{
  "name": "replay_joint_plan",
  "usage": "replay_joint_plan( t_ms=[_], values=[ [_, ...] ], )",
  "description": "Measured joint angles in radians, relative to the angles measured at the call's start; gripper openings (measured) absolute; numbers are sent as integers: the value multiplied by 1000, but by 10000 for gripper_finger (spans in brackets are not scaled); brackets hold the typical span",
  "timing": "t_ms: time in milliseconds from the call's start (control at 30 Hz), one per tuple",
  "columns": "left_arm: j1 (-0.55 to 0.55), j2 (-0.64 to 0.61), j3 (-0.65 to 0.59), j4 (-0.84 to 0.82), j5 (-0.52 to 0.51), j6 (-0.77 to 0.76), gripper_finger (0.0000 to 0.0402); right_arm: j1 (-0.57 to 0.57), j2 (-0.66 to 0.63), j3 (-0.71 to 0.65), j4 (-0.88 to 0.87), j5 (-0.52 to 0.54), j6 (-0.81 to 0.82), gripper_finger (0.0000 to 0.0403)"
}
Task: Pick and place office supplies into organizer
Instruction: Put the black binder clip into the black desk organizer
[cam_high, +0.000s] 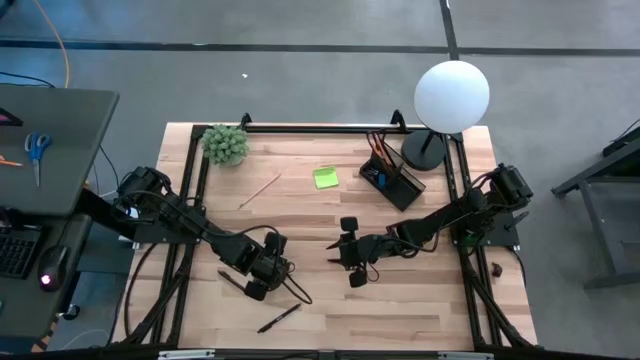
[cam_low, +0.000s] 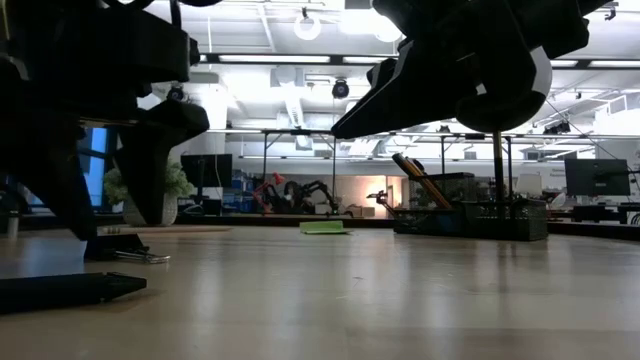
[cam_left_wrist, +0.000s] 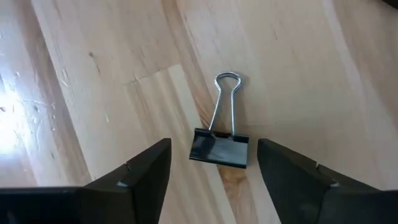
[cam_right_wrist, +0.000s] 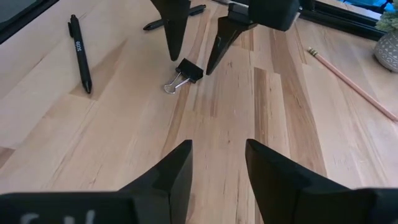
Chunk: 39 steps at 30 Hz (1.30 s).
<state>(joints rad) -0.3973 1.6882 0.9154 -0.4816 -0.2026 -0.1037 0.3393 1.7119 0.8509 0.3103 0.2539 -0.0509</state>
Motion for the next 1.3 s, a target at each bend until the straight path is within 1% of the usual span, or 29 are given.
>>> replay_joint_plan(
  t_ms=[100, 267, 367, 500, 967, 1167, 1300],
  values=[
    [7, 0, 0, 1, 23, 3, 219, 0, 0, 0, 0, 0, 0, 140],
    [30, 0, 0, 1, 36, 6, 225, 0, 0, 0, 0, 0, 0, 140],
    [40, 18, 0, 14, 39, 10, 231, 0, 0, 0, 1, 0, 0, 140],
    [39, 49, 1, 26, 81, 22, 234, 0, 0, 0, 0, 0, 0, 140],
    [37, 55, 1, 21, 79, 21, 232, 0, 0, 0, 1, 0, 1, 140],
    [37, 57, 11, 28, 62, 20, 232, 0, 0, 0, 1, 0, 2, 140],
    [37, 59, 50, 52, 53, -35, 232, 0, 0, 0, 1, 0, 2, 140]
  ],
)
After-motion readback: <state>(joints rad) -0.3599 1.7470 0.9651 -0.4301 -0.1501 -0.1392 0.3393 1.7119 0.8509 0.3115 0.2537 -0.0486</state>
